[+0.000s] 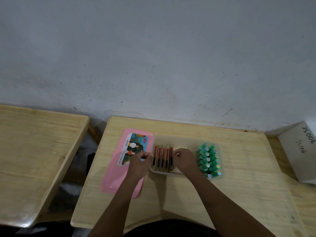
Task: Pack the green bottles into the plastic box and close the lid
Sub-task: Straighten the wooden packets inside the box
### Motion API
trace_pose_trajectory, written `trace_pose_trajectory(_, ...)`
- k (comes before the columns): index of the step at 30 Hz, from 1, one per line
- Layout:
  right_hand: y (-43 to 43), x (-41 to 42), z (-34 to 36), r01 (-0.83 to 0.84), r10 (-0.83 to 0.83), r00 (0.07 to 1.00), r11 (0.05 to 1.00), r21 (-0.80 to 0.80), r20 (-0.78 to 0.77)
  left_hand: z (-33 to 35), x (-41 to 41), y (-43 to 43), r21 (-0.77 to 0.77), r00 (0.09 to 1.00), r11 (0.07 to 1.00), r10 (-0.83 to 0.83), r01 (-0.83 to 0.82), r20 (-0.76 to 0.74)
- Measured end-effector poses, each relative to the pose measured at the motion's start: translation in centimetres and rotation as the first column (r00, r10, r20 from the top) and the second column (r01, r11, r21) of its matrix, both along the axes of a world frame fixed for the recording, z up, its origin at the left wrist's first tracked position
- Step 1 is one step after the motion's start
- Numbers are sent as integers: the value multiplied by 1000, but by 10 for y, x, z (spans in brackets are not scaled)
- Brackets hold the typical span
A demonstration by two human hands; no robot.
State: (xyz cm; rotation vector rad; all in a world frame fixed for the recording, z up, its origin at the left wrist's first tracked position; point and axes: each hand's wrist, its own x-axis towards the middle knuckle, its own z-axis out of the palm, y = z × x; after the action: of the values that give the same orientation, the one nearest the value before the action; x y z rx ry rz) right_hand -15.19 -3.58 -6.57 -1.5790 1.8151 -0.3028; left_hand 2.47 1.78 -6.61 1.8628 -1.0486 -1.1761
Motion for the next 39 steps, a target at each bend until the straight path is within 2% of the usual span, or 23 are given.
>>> trace_pose_trajectory(2,-3,-1,0,28,-30,999,999,37,35,1,0,0,0,1000,1000,1,-1,3)
trace_pose_trajectory(5,-5,1,-4,-48,38,996,990,135,79,3,-1,0,5,1000,1000,-2,2,7)
trace_pose_trajectory(16,-2,-1,-11,-160,139,985,954,252,100,5,0,0,-15,1000,1000,5,-5,-16)
trace_pose_trajectory(22,-2,-5,-12,-44,9,984,979,197,175,6,-1,0,-23,1000,1000,4,-4,-20)
trace_pose_trajectory(28,-1,-6,-9,-164,126,972,968,188,199,5,0,0,8,999,1000,8,-7,-33)
trace_pose_trajectory(31,1,-13,-8,-144,94,968,968,206,232,5,-1,0,9,999,1000,23,-22,-34)
trace_pose_trajectory(34,6,-13,-9,-129,91,976,974,188,198,5,-3,1,13,999,999,31,-31,-32)
trace_pose_trajectory(39,11,-4,-9,-197,178,975,968,154,131,8,-7,2,-4,999,999,45,-45,-15)
